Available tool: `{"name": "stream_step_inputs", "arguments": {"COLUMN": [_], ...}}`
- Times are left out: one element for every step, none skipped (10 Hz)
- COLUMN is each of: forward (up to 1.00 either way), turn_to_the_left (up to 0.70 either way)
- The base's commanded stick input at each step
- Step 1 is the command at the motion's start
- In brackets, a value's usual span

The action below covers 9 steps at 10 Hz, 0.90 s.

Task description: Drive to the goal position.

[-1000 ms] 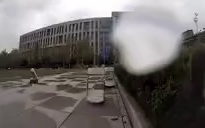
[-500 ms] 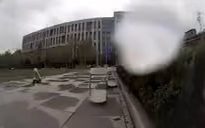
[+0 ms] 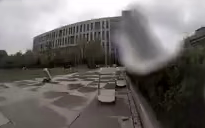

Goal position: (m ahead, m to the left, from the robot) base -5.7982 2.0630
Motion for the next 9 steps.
{"name": "stream_step_inputs", "arguments": {"forward": [0.07, 0.31, 0.68, 0.70, 0.70, 0.70, 0.70, 0.25, 0.04], "turn_to_the_left": [0.34, 0.00, 0.00, 0.00, 0.00, 0.00, 0.03, 0.03, 0.39]}}
